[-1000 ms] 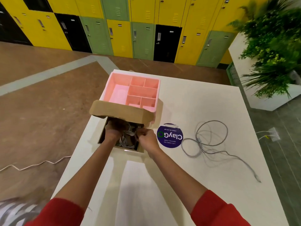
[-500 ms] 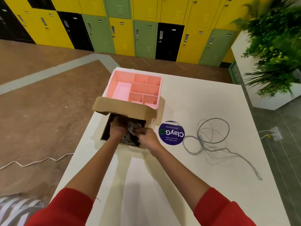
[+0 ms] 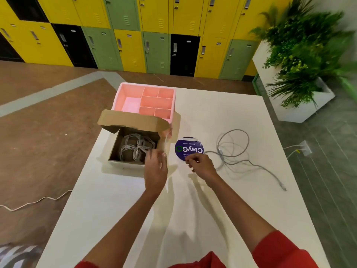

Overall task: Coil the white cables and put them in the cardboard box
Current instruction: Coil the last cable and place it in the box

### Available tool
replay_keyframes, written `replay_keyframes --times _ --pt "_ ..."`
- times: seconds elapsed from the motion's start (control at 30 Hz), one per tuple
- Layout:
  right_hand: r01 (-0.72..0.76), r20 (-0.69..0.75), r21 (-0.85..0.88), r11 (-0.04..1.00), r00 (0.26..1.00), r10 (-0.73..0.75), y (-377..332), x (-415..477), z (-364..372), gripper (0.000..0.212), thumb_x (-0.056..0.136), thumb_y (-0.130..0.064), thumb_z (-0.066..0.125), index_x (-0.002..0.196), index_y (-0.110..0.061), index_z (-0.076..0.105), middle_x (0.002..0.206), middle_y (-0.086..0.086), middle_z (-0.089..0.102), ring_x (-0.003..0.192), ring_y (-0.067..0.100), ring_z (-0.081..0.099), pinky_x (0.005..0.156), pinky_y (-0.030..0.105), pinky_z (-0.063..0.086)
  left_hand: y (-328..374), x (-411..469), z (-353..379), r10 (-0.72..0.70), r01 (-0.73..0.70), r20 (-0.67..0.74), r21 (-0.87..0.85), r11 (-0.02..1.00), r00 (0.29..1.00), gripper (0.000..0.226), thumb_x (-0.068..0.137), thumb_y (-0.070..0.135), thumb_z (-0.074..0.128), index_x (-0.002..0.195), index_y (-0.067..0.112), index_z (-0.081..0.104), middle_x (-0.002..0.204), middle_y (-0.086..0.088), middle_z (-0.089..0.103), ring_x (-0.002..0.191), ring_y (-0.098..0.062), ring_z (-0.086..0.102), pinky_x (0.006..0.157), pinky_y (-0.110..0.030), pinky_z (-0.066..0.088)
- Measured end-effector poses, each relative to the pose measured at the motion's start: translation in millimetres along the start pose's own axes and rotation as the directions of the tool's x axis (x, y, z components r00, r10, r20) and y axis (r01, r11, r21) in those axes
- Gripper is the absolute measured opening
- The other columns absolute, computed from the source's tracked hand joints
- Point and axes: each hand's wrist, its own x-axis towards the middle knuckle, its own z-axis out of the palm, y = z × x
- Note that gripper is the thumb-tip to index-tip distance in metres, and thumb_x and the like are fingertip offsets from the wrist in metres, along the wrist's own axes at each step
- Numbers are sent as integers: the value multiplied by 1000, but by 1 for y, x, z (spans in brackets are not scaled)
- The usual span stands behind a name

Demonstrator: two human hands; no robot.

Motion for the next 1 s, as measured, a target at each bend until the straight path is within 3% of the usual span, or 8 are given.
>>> replay_keyframes --times 0.13,0.3,0.4,0.5,0.63,0.73,0.87,1.0 --pt "-10 -143 -91 996 990 -4 20 -5 -33 20 93 -7 51 100 -5 70 97 7 71 83 15 60 52 10 41 23 -9 33 134 -127 131 -60 990 982 9 95 13 53 100 8 58 96 2 55 80 -14 54 67 -27 46" --pt "-37 -321 -180 983 947 -23 46 -7 -70 22 89 0 50 97 -5 71 104 9 69 97 22 63 73 14 38 39 -14 75 215 -208 333 -55 977 918 7 95 12 52 92 7 56 90 1 54 81 -18 51 67 -28 42" --pt "-60 -397 -234 970 917 -39 62 -5 -90 20 87 3 53 92 -8 69 103 12 64 99 24 61 78 22 43 42 -17 97 233 -270 516 -3 963 824 9 95 13 51 98 8 57 100 -4 56 94 -22 52 75 -35 47" --pt "-46 -414 -275 960 907 -75 71 -1 -105 21 86 5 53 90 -10 67 102 10 61 102 24 58 82 28 46 49 -16 118 192 -356 674 114 927 713 23 97 15 50 118 7 54 119 -8 52 114 -24 44 84 -35 45" --pt "-21 -385 -337 941 916 -117 77 5 -113 21 87 4 53 91 -12 65 100 3 61 102 19 54 77 22 40 55 -14 140 145 -471 764 226 853 628 35 96 20 52 128 8 47 131 -8 46 123 -27 36 94 -35 41" --pt "15 -392 -341 940 907 -157 75 10 -110 19 88 2 52 92 -12 65 98 2 61 99 17 54 75 23 43 54 -14 145 140 -544 767 300 784 626 34 95 18 53 127 8 46 130 -10 45 122 -27 37 93 -34 41" --pt "73 -372 -349 934 904 -209 73 16 -106 17 87 2 54 91 -10 65 96 3 61 98 18 54 77 31 49 49 -13 146 152 -577 742 358 734 653 24 93 5 51 116 8 48 122 -9 49 113 -26 43 80 -31 39" --pt "96 -374 -321 942 901 -219 68 20 -106 20 86 4 53 91 -11 65 96 3 61 97 20 56 78 32 50 49 -8 140 195 -509 687 288 811 700 13 92 1 49 103 8 52 110 -6 52 97 -24 50 66 -30 36"
